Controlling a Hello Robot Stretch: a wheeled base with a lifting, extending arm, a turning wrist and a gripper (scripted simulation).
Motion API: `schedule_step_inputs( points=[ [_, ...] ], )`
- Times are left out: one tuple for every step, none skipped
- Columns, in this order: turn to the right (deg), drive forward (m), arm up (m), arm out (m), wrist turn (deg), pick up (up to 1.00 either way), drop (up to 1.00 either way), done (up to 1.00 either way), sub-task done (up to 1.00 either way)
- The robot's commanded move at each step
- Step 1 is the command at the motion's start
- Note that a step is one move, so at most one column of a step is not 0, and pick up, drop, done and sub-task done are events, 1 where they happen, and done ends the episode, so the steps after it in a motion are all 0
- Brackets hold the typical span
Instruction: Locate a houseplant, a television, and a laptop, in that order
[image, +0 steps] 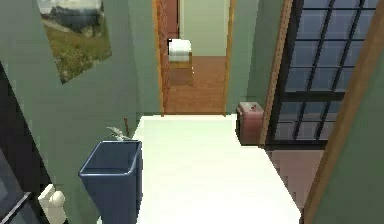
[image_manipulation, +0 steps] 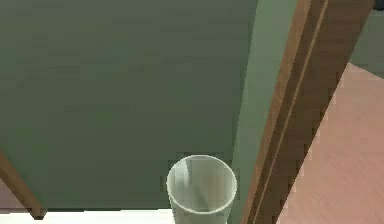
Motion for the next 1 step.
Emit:
schedule_step_inputs(
  points=[
    [21.0,0.0,0.0,0.0,0.0,0.0,0.0,0.0,0.0]
  ],
)
